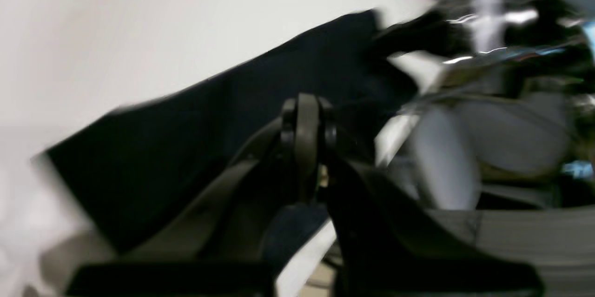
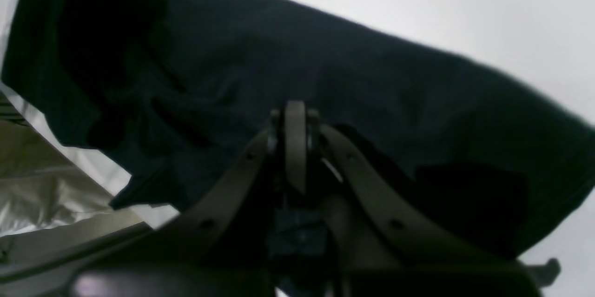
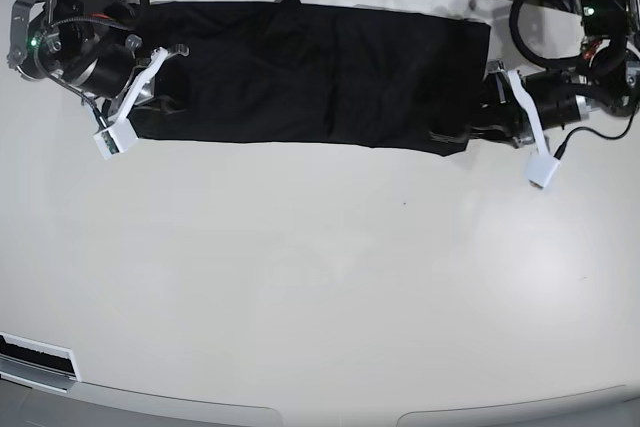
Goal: Layout the t-shirt on the table in an organized manner, then fold the t-shirt properly
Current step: 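Grasp both ends of the folded strip with both grippers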
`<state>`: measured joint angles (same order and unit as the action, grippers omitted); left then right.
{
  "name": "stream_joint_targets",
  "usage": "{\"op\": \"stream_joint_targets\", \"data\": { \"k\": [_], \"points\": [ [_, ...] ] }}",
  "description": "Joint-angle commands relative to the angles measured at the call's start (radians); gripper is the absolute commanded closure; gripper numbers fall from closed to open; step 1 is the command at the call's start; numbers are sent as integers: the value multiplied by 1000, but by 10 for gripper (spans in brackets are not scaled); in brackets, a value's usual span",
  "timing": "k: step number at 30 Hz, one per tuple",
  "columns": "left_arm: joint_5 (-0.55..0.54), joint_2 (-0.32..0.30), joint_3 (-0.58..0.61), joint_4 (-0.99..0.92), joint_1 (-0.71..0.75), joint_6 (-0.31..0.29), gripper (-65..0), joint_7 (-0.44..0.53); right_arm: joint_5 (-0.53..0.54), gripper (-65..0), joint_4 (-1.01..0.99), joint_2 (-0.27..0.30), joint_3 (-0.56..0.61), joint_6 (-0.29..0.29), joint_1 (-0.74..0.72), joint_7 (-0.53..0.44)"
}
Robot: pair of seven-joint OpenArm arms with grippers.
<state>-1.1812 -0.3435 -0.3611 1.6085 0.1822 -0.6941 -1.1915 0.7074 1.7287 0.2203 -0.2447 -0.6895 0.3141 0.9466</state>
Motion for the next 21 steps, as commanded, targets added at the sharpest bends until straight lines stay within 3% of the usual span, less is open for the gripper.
{"op": "stream_joint_targets", "data": {
  "k": [1, 9, 12, 13, 16, 17, 21],
  "points": [
    [27, -5, 2, -2, -4, -4, 0, 35, 18, 0, 27, 10, -5, -9, -20, -19],
    [207, -5, 75, -171, 0, -4, 0, 155, 107, 0, 34, 10, -107, -9, -48, -18],
    [269, -5, 98, -220, -1, -4, 0, 223, 108, 0, 34, 10, -181, -9, -68, 46],
    [273, -5, 100, -228, 0, -4, 0, 229, 109, -46, 34, 10, -205, -9, -76, 84],
    [273, -8, 99, -230, 0, -4, 0, 221, 108, -316, 33, 10, -266, 23, -68, 172],
    [272, -9, 99, -230, 0, -4, 0, 219, 108, -372, 33, 11, -280, 37, -53, 173],
    [274, -23, 99, -230, -9, -4, 0, 219, 76, -394, 15, 10, -316, 101, 14, 141]
  ]
}}
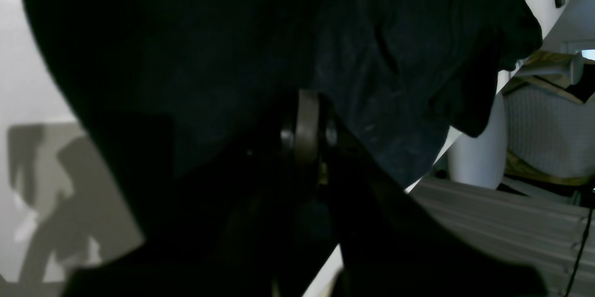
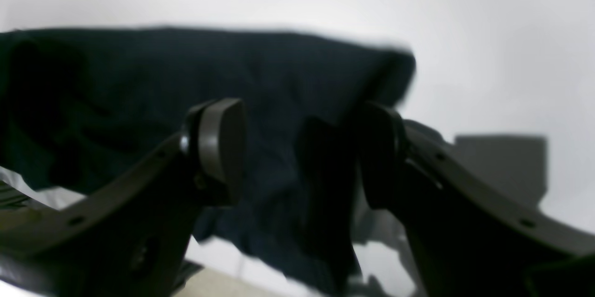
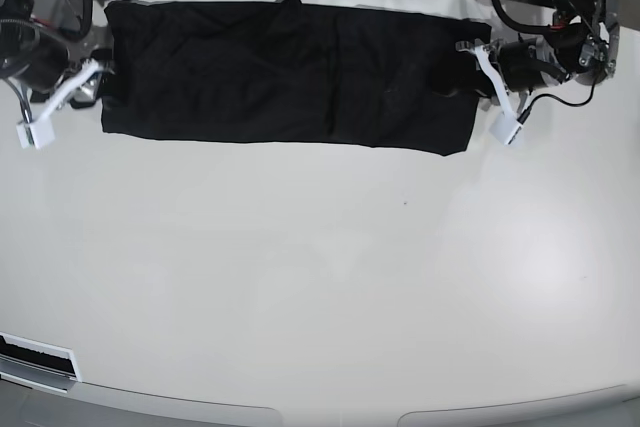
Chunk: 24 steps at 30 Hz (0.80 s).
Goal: Layout the t-shirt on the table in an organized manner, then fold the t-shirt properly
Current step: 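Grasp both ends of the folded strip with both grippers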
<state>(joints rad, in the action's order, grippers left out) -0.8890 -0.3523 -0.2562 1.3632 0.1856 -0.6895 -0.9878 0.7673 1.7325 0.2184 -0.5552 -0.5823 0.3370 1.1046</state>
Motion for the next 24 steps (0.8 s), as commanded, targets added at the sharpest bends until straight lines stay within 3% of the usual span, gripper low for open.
{"op": "stream_joint_targets", "data": {
  "k": [1, 10, 17, 24],
  "points": [
    [-10, -19, -6, 15, -19, -9, 0, 16, 0, -394, -2, 12, -9, 11, 1, -30],
    [73, -33, -8, 15, -59, 18, 0, 15, -16, -394, -185, 13, -32, 25, -5, -99],
    [58, -33, -8, 15, -58, 17, 0, 15, 13, -394, -328, 32, -90, -2, -48, -99],
    [1, -33, -8, 15, -59, 17, 0, 7, 141, -394, -499, 37, -90, -91, -49, -93]
  ]
}}
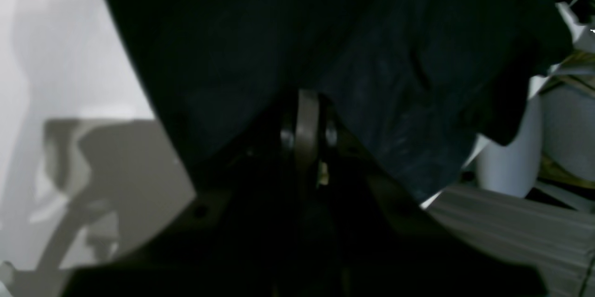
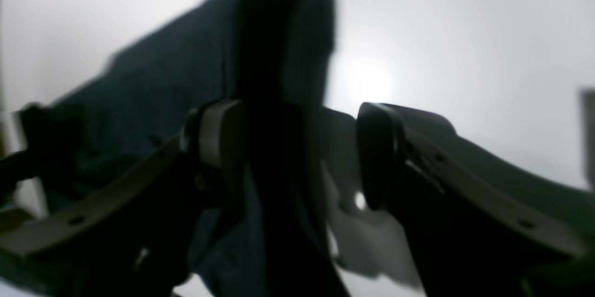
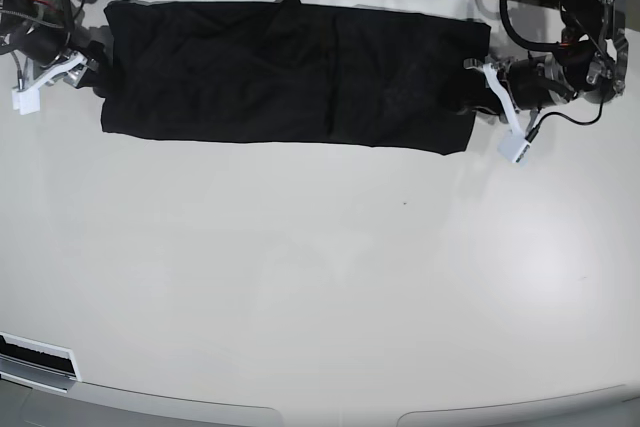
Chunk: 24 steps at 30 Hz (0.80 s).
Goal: Layout the t-shirt on the table in an organized manner, then fold the t-shirt properly
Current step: 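Grasp both ends of the folded strip with both grippers, then lift the strip end with the right gripper and fold it toward the left gripper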
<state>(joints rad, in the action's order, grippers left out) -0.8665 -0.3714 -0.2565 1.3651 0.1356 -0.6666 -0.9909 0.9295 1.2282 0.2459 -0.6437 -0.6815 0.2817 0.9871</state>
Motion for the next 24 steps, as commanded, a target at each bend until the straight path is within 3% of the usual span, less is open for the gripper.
{"op": "stream_joint_targets", "data": {
  "k": [1, 7, 15, 24],
  "points": [
    [-31, -14, -7, 13, -9, -6, 0, 11, -4, -394, -3, 9, -1, -7, 6, 39],
    [-36, -14, -7, 13, -9, -6, 0, 11, 176, -392, -5, 3, 34, -17, 7, 244],
    [-36, -14, -7, 13, -9, -6, 0, 11, 181, -392, -5, 4, 180, -17, 6, 179],
    [-36, -13, -7, 13, -9, -7, 0, 11, 261, -392, -4, 24, 190, -17, 7, 222]
  ]
}}
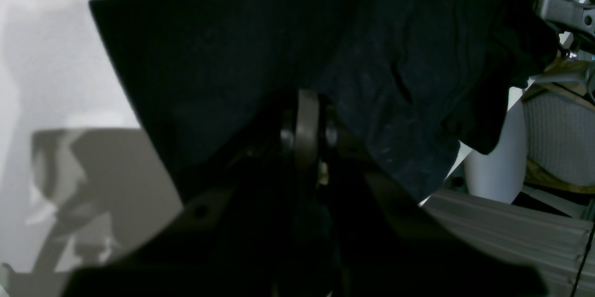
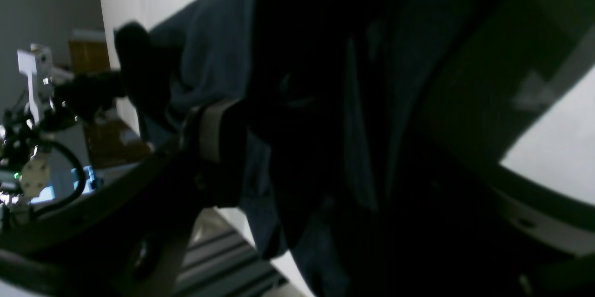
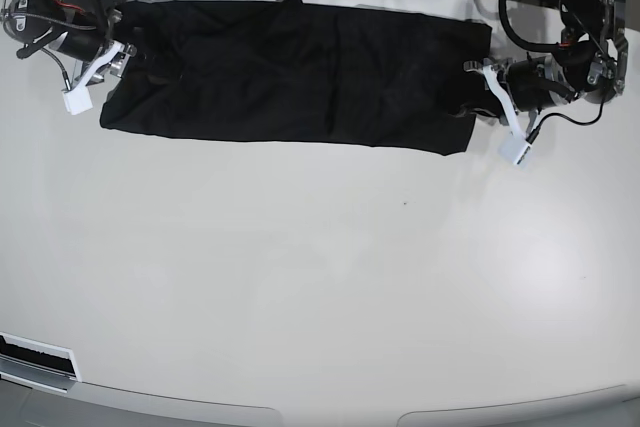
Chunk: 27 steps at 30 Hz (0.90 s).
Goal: Layout the t-shirt on the table in an organized manner, then fold the t-shirt properly
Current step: 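Lift the strip end with the right gripper and fold it toward the left gripper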
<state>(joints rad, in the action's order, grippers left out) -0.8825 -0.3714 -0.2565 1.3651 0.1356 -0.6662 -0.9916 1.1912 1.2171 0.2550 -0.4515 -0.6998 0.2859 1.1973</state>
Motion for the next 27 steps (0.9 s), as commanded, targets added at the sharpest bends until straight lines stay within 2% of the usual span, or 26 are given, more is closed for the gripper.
{"op": "stream_joint_targets", "data": {
  "k": [1, 5, 10, 15, 23, 27],
  "points": [
    [-20, -14, -7, 13, -9, -7, 0, 12, 22, -392, 7, 24, -3, 2, 3, 25],
    [-20, -14, -7, 13, -9, -8, 0, 11, 136, -392, 7, 47, -16, 2, 2, 93],
    [-20, -14, -7, 13, -9, -18, 0, 12, 292, -392, 7, 47, -102, 2, 3, 198],
    [-20, -14, -7, 13, -9, -18, 0, 12, 292, -391, 7, 39, -129, 2, 3, 199],
    [-20, -13, -7, 13, -9, -18, 0, 12, 292, -391, 7, -47, -119, 2, 2, 199],
    [-20, -14, -7, 13, -9, -18, 0, 12, 292, -390, 7, -55, -77, 2, 2, 199]
  ]
}}
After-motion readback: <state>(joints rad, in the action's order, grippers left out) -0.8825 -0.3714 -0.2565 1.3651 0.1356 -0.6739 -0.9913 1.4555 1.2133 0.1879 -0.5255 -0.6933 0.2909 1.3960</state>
